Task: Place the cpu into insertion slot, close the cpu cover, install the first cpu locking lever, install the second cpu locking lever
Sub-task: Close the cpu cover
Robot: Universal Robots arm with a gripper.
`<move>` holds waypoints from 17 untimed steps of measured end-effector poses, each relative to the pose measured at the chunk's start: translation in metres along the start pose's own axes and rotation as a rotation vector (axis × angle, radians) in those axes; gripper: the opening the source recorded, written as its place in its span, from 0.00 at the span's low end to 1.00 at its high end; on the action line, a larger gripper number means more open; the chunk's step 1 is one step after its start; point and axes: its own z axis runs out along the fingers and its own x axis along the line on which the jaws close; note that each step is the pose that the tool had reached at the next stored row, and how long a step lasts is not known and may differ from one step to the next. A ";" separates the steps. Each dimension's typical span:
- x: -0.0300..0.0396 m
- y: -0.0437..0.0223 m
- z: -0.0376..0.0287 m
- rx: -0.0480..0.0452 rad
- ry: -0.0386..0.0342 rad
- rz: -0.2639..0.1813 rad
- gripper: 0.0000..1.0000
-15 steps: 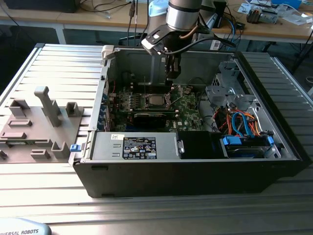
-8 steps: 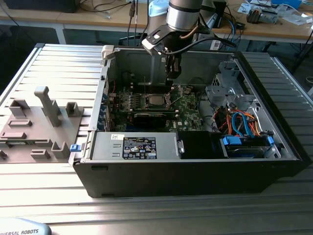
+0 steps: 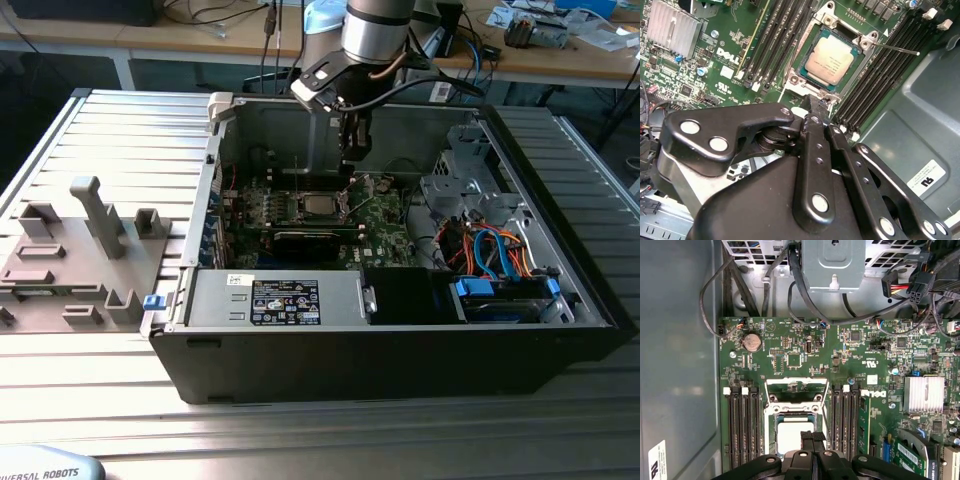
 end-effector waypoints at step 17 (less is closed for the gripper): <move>0.0001 0.0005 0.0020 0.0000 -0.0009 0.000 0.11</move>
